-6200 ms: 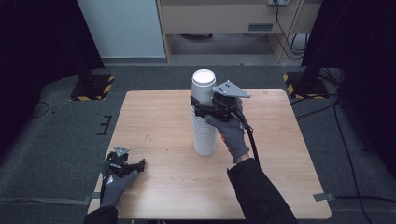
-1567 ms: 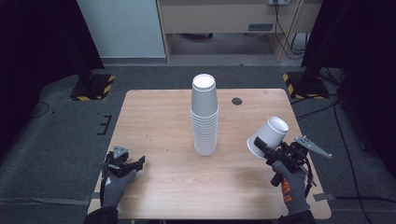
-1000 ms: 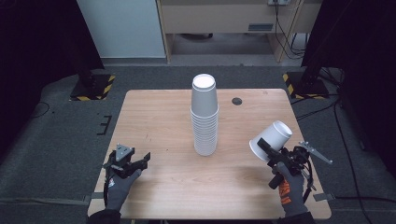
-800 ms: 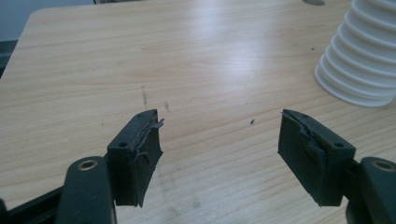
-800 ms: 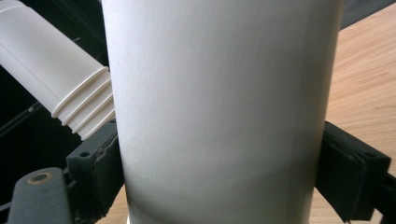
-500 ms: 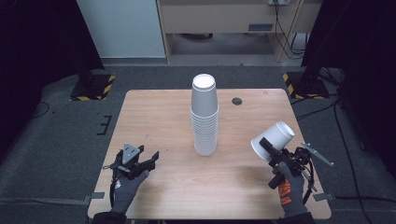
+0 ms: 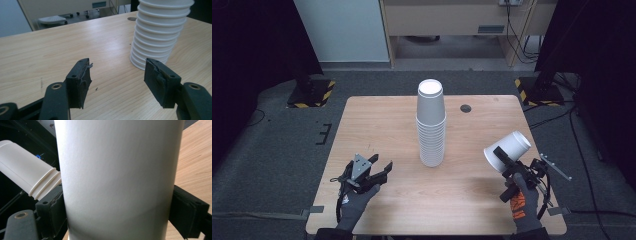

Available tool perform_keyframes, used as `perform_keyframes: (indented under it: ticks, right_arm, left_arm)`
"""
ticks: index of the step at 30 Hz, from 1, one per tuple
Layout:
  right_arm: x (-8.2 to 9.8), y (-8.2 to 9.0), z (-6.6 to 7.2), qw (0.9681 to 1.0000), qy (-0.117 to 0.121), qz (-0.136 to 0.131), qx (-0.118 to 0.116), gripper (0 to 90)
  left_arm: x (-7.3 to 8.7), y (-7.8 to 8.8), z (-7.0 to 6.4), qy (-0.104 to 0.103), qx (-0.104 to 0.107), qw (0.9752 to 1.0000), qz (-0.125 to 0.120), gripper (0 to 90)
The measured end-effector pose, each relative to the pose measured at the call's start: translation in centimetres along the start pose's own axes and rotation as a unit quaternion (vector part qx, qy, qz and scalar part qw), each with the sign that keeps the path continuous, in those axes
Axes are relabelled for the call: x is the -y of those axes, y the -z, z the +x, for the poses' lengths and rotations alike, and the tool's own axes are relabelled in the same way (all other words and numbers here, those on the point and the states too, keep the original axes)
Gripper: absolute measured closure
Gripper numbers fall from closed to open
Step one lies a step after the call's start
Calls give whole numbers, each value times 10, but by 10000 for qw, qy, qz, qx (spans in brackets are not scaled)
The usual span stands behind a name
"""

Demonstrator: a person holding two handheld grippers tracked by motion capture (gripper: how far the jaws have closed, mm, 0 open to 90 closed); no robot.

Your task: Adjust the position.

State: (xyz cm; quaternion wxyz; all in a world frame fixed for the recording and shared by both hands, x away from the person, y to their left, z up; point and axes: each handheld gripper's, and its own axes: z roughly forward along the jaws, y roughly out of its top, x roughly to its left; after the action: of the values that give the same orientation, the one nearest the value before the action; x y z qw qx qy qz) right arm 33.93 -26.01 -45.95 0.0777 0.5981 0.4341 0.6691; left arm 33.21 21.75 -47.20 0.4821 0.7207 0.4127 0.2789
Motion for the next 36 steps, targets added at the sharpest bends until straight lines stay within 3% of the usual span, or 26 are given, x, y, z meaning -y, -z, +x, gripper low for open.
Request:
perform_keyframes:
  ticks: [8,20,36]
  right_arm:
    - [4,-1,0,9998,-187,-14,-35,142]
    - [6,-2,0,9997,-235,-20,-38,142]
    - [10,-2,4,9986,-494,-55,-152,141]
  left_arm:
    - [-2,-3,-12,-79,189,9998,-88,364]
    - [-5,-6,-28,-149,401,9988,-224,347]
    - [-21,-17,-62,-358,839,9940,-603,342]
